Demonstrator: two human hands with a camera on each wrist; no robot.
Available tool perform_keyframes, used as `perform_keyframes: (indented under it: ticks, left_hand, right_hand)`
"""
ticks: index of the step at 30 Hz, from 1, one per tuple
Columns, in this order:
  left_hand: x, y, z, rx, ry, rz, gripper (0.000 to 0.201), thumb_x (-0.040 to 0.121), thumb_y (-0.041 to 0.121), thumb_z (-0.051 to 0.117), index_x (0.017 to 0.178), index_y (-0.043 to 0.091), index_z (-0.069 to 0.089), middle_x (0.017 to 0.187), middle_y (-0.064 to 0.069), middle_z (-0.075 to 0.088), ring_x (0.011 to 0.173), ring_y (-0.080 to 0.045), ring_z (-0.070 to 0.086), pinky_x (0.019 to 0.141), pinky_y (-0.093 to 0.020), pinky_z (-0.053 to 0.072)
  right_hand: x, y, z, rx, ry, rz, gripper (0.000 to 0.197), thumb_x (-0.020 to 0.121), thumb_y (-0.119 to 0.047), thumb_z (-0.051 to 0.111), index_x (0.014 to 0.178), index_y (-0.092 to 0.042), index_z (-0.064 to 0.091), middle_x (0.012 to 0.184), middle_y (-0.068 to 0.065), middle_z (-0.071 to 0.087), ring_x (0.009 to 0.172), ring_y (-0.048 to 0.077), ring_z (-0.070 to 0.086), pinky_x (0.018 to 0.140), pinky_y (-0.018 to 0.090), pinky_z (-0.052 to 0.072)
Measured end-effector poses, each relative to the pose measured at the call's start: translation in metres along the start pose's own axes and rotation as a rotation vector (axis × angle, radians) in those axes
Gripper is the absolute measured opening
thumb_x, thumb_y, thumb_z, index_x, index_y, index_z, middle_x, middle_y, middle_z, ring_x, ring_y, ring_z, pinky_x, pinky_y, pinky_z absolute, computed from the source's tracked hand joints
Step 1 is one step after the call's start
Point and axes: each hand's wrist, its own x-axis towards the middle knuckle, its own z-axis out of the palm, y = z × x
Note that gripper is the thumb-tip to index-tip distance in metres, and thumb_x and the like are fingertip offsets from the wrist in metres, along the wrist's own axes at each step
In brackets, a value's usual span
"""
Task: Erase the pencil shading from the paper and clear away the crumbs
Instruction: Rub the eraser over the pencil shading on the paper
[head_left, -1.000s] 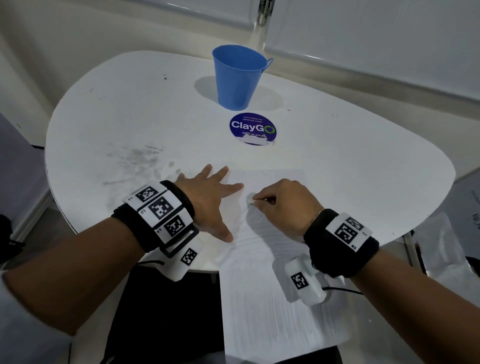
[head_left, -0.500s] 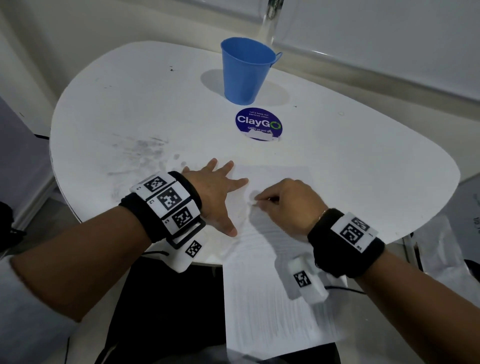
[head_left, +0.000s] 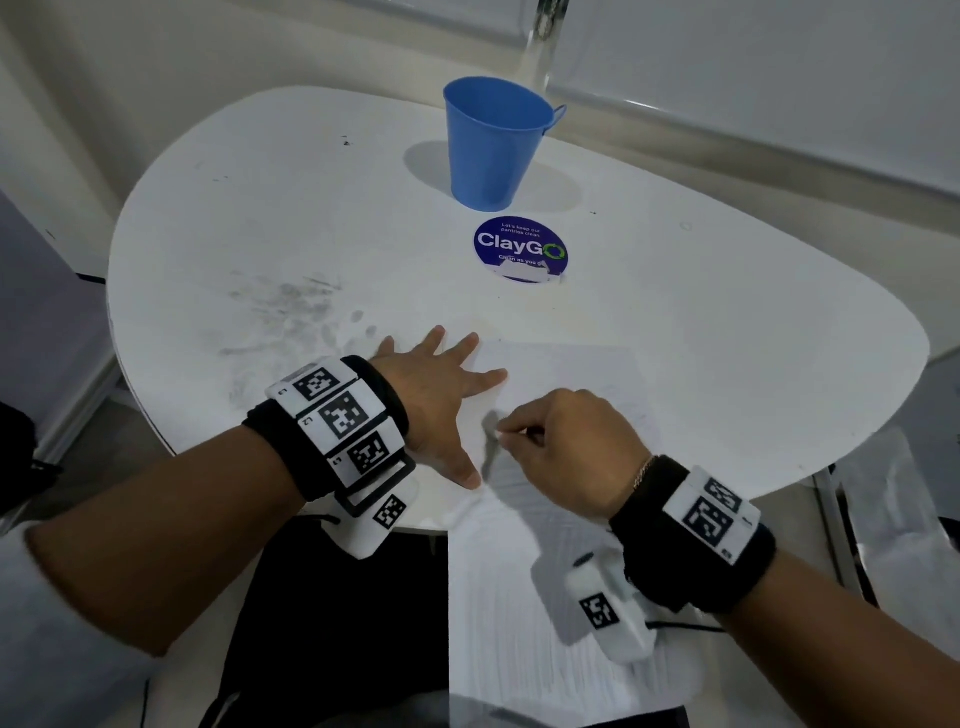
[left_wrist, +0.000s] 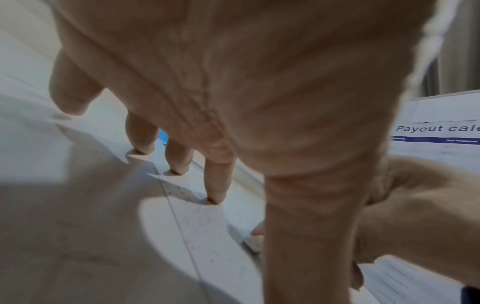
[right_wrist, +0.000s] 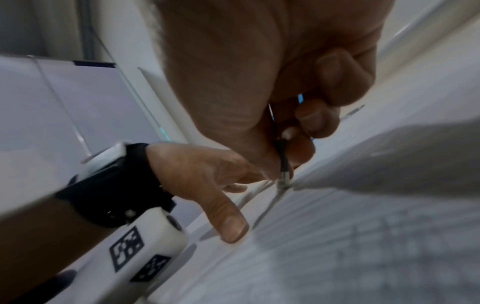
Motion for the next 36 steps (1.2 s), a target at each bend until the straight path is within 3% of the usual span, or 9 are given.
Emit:
perform_keyframes:
  ticks: [4,8,11,17,21,26,30,34,36]
  left_hand:
    - [-0.002,0.008,0.001,0.007,0.000,0.026,0.119,0.071,0.078,0.069,0.155,0.051,-0.013,0.164,0.009,-0.028,0.151,-0.023,-0.027,0.122,-0.061,-0.003]
    - [-0.002,0.012,0.002,-0.003,-0.007,0.031,0.120,0.070,0.078,0.069,0.154,0.052,-0.012,0.164,0.010,-0.029,0.151,-0.023,-0.028,0.122,-0.061,-0.002]
    - [-0.001,0.012,0.003,0.008,-0.014,0.031,0.120,0.069,0.079,0.069,0.153,0.054,-0.013,0.163,0.011,-0.029,0.151,-0.023,-0.028,0.122,-0.062,0.000]
    - [0.001,0.016,0.003,0.019,-0.022,0.040,0.121,0.069,0.081,0.068,0.153,0.054,-0.014,0.163,0.011,-0.031,0.151,-0.023,-0.028,0.123,-0.061,-0.001]
    - [0.001,0.015,0.003,0.004,-0.028,0.034,0.121,0.068,0.079,0.070,0.153,0.055,-0.013,0.163,0.012,-0.031,0.151,-0.022,-0.029,0.123,-0.059,-0.002]
    - [0.003,0.014,0.003,-0.007,-0.027,0.035,0.122,0.068,0.078,0.072,0.153,0.056,-0.012,0.162,0.014,-0.031,0.151,-0.022,-0.028,0.122,-0.058,-0.003]
    - [0.003,0.015,0.002,-0.006,-0.031,0.032,0.122,0.068,0.076,0.073,0.152,0.056,-0.012,0.162,0.015,-0.031,0.151,-0.021,-0.029,0.123,-0.058,-0.002]
    - [0.004,0.014,0.003,-0.005,-0.028,0.037,0.122,0.067,0.077,0.073,0.152,0.057,-0.012,0.162,0.016,-0.030,0.151,-0.021,-0.029,0.123,-0.059,-0.002]
    - [0.004,0.014,0.003,-0.002,-0.026,0.038,0.122,0.067,0.076,0.074,0.152,0.057,-0.011,0.162,0.016,-0.030,0.151,-0.021,-0.028,0.123,-0.059,-0.001]
  right_hand:
    - [-0.007,0.015,0.001,0.145,0.019,0.044,0.017,0.095,-0.035,0.062,0.104,-0.035,0.076,0.101,-0.022,0.072,0.083,0.000,0.063,0.079,0.026,0.053]
    - [-0.016,0.022,0.011,0.180,0.058,0.046,0.020,0.094,-0.036,0.061,0.108,-0.036,0.075,0.107,-0.022,0.072,0.092,0.000,0.066,0.084,0.029,0.054]
    - [-0.020,0.019,0.017,0.195,0.000,0.005,0.021,0.094,-0.039,0.060,0.108,-0.037,0.075,0.112,-0.023,0.070,0.095,0.001,0.066,0.087,0.031,0.054]
    - [-0.015,0.029,0.009,0.179,0.056,0.049,0.018,0.093,-0.036,0.061,0.104,-0.035,0.076,0.100,-0.017,0.074,0.089,0.007,0.066,0.083,0.033,0.054]
    - [-0.019,0.023,0.013,0.173,-0.015,-0.008,0.019,0.093,-0.036,0.061,0.105,-0.038,0.075,0.106,-0.020,0.073,0.091,0.005,0.067,0.083,0.031,0.054]
    - [-0.010,0.030,0.004,0.178,0.102,0.073,0.017,0.093,-0.033,0.063,0.104,-0.034,0.076,0.101,-0.016,0.074,0.091,0.009,0.067,0.084,0.030,0.054]
    - [-0.021,0.015,0.006,0.175,-0.043,-0.052,0.017,0.094,-0.033,0.062,0.101,-0.035,0.077,0.081,-0.021,0.072,0.071,0.001,0.063,0.076,0.026,0.053]
    - [-0.011,0.026,-0.003,0.137,0.106,0.059,0.019,0.093,-0.030,0.062,0.104,-0.032,0.077,0.098,-0.014,0.075,0.090,0.012,0.068,0.083,0.030,0.054]
    - [-0.017,0.021,0.001,0.126,0.071,0.015,0.019,0.094,-0.031,0.060,0.102,-0.032,0.077,0.087,-0.020,0.074,0.079,0.009,0.067,0.077,0.029,0.053]
